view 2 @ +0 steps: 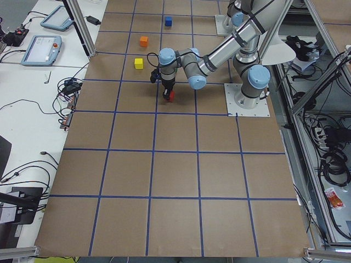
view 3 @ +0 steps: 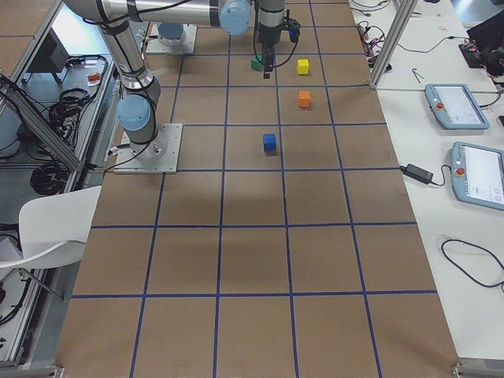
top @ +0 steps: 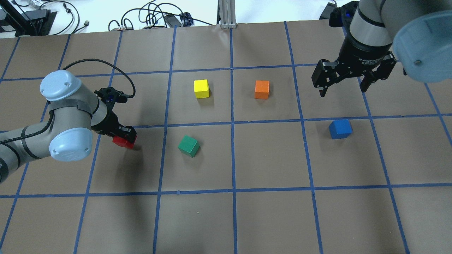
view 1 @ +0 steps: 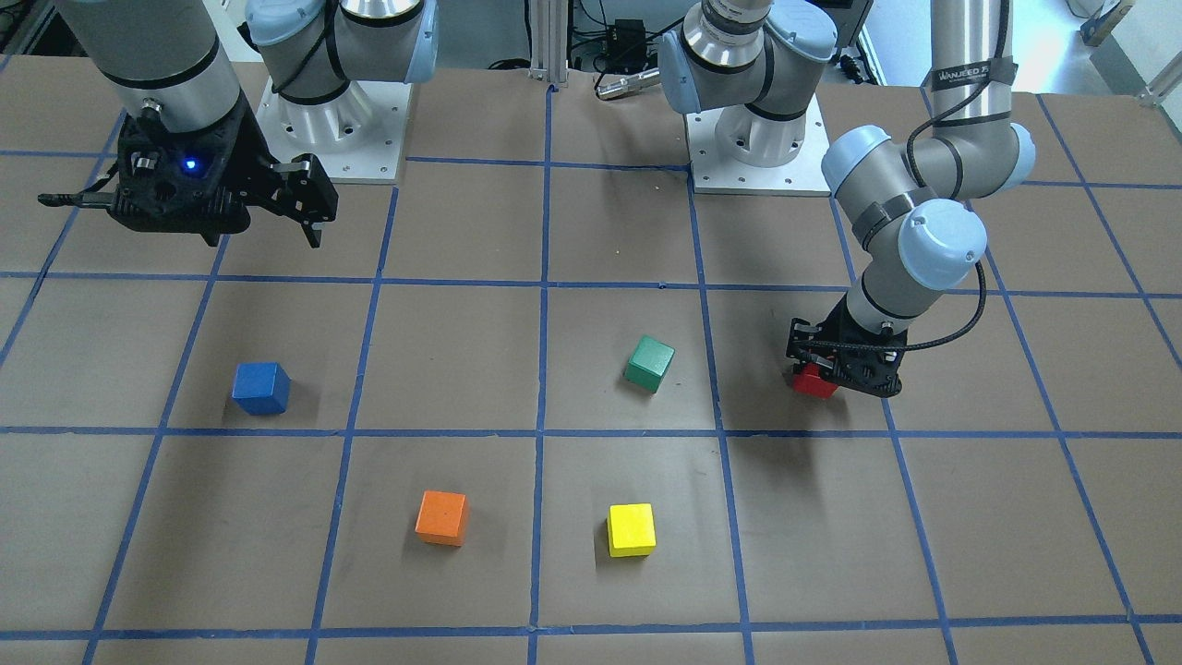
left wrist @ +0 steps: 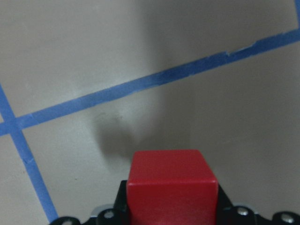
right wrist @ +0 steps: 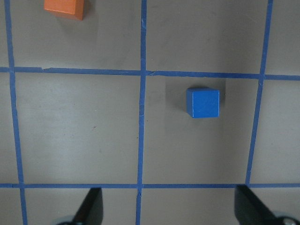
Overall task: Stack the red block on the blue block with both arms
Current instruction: 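Carry the red cube with the left gripper to the table center and release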
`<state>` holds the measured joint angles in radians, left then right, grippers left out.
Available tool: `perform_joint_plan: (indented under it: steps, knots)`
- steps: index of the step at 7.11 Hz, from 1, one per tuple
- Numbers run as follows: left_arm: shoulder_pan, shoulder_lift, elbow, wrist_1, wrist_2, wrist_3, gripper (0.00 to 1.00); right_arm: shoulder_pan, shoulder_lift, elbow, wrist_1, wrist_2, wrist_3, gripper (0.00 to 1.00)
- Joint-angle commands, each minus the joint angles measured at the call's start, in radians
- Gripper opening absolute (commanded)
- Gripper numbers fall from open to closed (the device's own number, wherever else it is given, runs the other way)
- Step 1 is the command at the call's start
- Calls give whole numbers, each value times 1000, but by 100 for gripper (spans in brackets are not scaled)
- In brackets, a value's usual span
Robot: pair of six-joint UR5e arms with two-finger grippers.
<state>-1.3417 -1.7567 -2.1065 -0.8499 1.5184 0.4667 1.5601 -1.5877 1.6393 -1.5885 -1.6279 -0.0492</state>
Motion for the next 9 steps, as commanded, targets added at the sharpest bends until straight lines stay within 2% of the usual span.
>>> perform_joint_plan:
  steps: [1, 3, 4, 6, 9]
  knots:
    - [-193, 6, 157, -137, -21, -266, 0, 0, 0, 1, 2, -1, 0, 100]
    - [-388, -58, 334, -201, -23, -544, 0, 2, 0, 1, 1, -1, 0, 100]
    - [-455, -102, 380, -201, -20, -610, 0, 2, 0, 1, 2, -1, 0, 100]
    - [-525, -173, 407, -184, -18, -715, 0, 0, 0, 1, 1, -1, 0, 100]
    - [-567, -256, 413, -126, -18, -752, 0, -2, 0, 5, -1, -3, -1, 100]
